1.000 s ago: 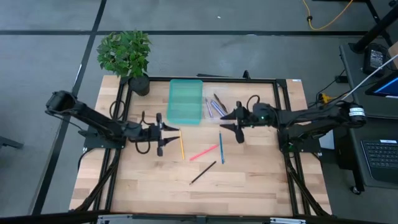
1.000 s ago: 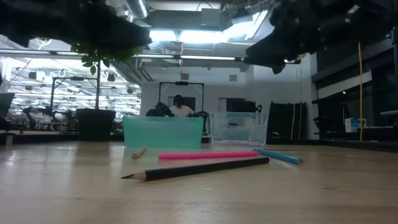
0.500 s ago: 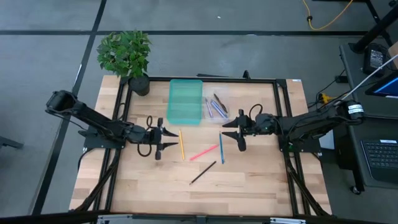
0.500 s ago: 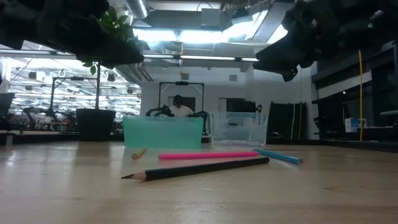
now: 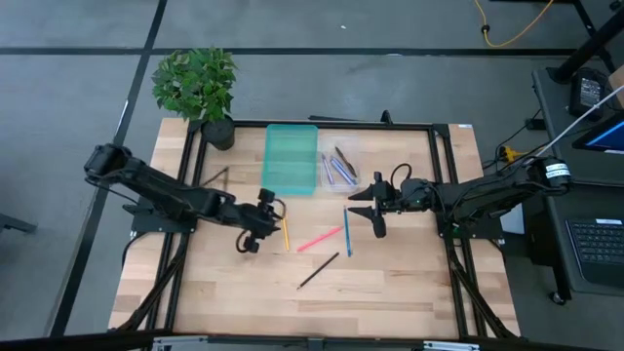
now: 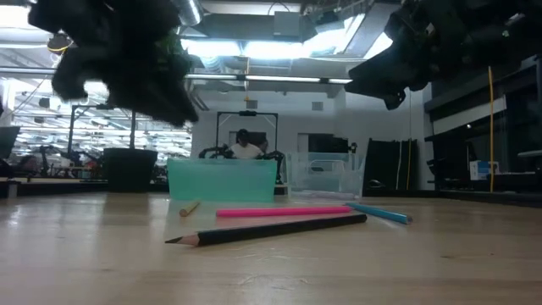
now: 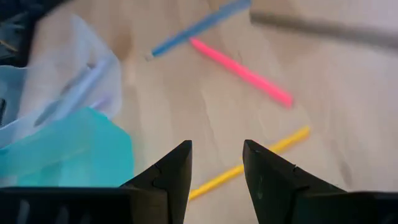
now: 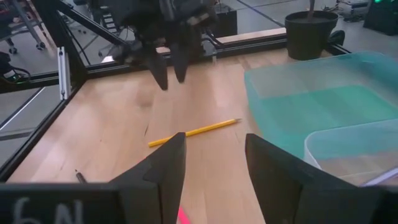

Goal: Sort pens & pencils
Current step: Put the yellow pencil into the blue bin

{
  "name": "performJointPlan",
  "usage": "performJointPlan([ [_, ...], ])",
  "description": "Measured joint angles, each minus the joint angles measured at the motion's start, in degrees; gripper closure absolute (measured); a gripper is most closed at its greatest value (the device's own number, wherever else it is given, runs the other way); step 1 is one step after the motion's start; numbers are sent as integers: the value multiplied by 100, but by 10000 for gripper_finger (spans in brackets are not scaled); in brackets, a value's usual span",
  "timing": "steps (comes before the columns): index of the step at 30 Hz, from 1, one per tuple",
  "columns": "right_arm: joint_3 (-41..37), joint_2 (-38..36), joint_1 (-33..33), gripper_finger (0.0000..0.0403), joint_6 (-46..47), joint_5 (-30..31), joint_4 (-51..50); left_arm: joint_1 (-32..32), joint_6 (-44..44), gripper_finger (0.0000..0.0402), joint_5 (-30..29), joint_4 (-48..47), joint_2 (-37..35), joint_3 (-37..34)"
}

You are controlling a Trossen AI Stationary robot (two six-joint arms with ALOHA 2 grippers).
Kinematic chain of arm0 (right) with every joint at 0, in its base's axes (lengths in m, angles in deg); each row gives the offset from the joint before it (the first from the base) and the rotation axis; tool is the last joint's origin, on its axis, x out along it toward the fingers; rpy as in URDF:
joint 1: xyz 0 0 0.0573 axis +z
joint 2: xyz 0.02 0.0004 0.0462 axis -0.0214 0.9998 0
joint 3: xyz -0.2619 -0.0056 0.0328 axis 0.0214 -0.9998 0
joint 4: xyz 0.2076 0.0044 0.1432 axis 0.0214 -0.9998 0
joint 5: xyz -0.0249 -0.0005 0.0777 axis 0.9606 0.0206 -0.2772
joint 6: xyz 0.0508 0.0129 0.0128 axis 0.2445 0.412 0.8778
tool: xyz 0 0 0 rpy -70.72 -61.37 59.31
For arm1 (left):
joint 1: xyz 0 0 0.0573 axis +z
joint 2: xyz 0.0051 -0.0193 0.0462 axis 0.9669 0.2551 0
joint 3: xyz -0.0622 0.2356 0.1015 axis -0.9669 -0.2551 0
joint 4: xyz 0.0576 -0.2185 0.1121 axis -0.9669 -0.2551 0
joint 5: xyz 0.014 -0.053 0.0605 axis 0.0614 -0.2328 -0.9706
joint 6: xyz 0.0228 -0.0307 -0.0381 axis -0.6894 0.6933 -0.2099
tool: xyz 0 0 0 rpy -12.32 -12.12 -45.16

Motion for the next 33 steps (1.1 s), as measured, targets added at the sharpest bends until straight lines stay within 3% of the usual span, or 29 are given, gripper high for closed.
performJointPlan([
  [8, 0, 2, -2, 236, -346, 0, -2, 173, -1298, 264, 41, -1147, 1185, 843],
  [13, 0, 2, -2, 236, -433, 0, -6, 371, -1839, 264, 610, -1908, 1852, 1502],
  [20, 0, 17, -2, 236, -594, 0, -43, 581, -2749, 264, 526, -2556, 2518, 2237],
  [33, 0, 28, 4, 236, -411, -30, -361, 713, -3541, 264, 586, -2899, 3251, 2564],
])
